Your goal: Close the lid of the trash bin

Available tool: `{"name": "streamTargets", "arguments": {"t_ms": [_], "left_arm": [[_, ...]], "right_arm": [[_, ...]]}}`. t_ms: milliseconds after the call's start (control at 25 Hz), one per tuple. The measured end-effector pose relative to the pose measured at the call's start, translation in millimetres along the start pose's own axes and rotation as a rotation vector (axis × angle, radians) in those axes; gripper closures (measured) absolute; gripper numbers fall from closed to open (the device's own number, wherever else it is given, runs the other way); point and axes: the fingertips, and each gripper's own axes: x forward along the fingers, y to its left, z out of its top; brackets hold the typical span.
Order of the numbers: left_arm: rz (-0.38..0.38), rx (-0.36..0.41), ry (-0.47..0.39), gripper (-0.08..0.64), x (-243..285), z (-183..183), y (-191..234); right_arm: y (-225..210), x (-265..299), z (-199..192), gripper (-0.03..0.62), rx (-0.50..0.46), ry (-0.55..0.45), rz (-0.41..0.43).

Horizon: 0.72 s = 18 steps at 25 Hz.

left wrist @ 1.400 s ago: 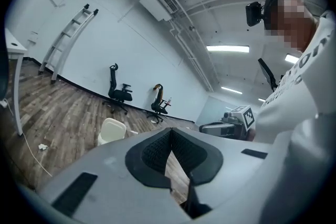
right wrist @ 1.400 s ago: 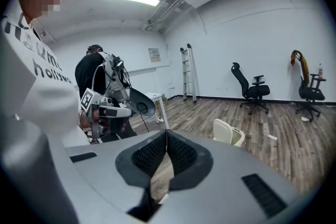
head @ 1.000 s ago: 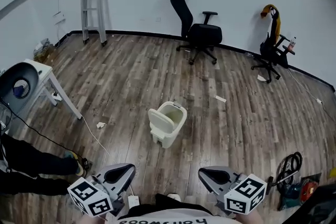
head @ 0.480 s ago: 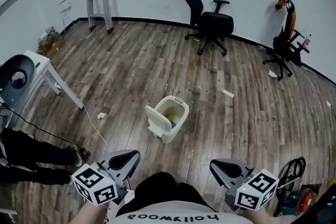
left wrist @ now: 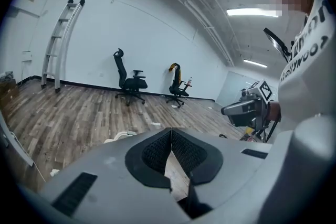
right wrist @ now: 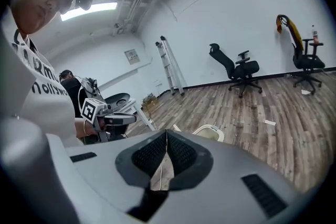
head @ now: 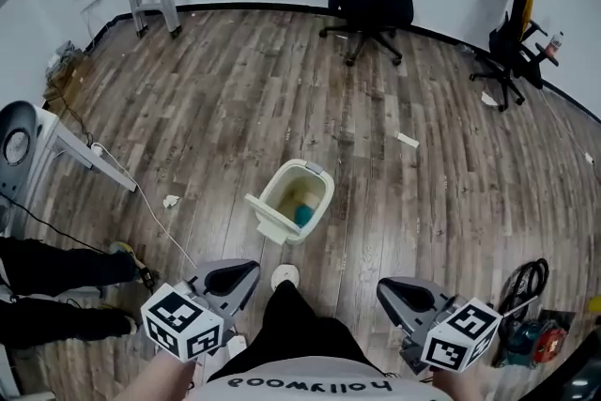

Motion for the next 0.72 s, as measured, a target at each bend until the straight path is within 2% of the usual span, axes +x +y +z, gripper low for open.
{"name": "streamTargets", "arguments": {"t_ms": [240, 360, 480, 600, 720], "left_arm": [[0.016, -0.039, 0.148, 0.552, 47, -29, 77], [0.001, -0.058, 0.138, 0.552, 74, -42, 113], [0.01, -0.07, 0.142, 0.552, 99, -56, 141], [0.03, -0.126, 0.251, 0.552, 112, -88, 158], [0.06, -0.122, 0.339, 0.552, 115, -109, 170]], "right_arm": [[-22, 45, 36, 0.581, 0.024, 0.039, -0.02], [-30, 63, 55, 0.581, 0.035, 0.056, -0.043], [-39, 75, 82, 0.581, 0.042, 0.03, -0.085], [-44, 85, 103, 0.581, 0.034, -0.003, -0.125], [-48, 94, 113, 0.581, 0.022, -0.002, -0.139]]}}
